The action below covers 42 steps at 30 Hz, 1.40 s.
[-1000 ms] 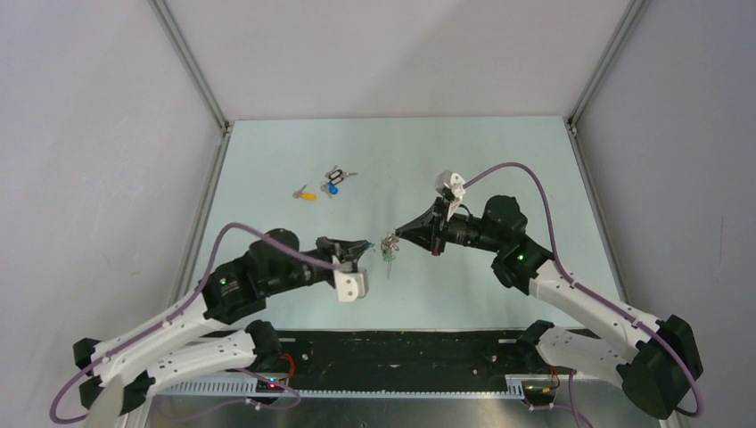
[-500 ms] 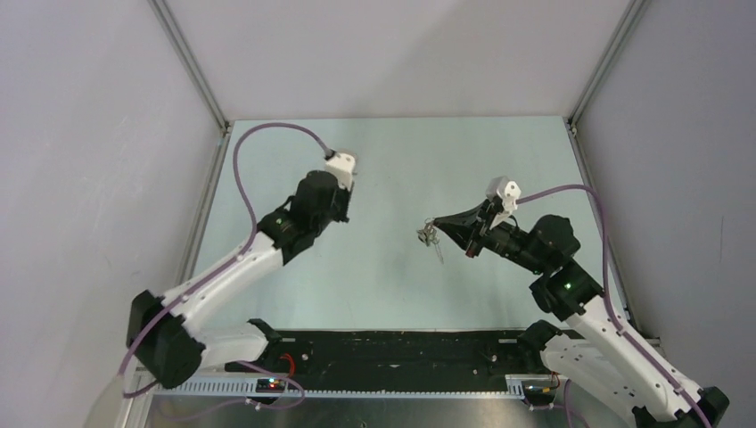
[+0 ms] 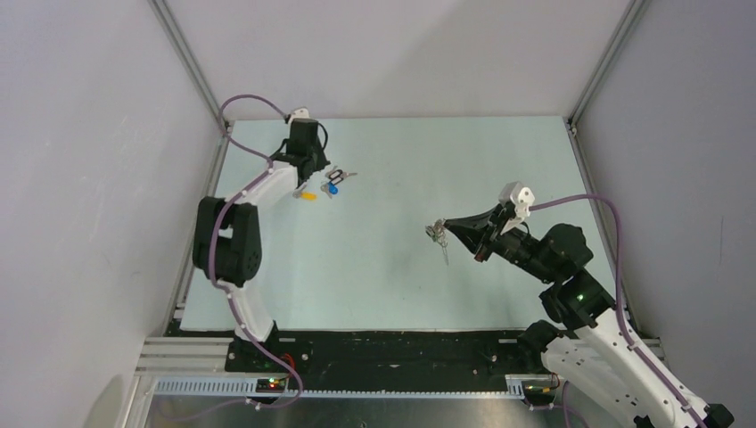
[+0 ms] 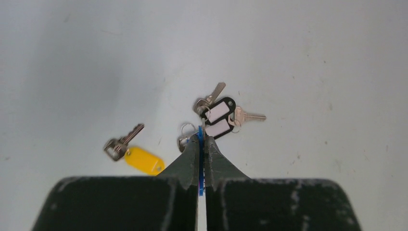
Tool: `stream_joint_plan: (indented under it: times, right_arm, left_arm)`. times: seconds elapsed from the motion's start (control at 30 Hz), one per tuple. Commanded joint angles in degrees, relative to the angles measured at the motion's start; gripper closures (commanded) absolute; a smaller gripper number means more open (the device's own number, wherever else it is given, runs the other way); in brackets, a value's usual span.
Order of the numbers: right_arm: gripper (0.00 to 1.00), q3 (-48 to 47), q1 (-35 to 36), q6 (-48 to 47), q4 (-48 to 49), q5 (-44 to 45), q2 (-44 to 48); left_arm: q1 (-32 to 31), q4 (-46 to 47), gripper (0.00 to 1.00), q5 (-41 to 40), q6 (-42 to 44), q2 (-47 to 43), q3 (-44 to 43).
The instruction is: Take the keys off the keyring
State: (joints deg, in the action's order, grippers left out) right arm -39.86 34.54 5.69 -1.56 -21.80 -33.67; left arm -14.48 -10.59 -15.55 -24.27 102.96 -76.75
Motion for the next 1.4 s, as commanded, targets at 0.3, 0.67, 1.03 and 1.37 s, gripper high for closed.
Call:
stream_joint_plan:
  times: [0.3,0.67,1.03,1.37]
  right_arm:
    - [1.0,-3.42,-9.31,4.28,2.5,8.31,-8.66]
    - [1.0,-6.64,-32.25,8.94,6.14,9.27,-22.35]
    - [1.0,-14.01,-47.8,8.07,8.28,15.19,-32.04]
    - [0.58,-30.85,-49.92,8.85,10.31,18.99,-48.18]
  left_arm:
    - [2.98,1.49,0.74,9.62,-6.1,8.09,-4.19]
    - [2.62,1.61,0.26,12.22,-6.75,-3.03,2.71]
    - [2.21,-0.05,0.01,11.19,-9.14,-26.45,18.01]
    - [4.27,-11.5,0.0,15.07,-8.67,-33.28,14.26]
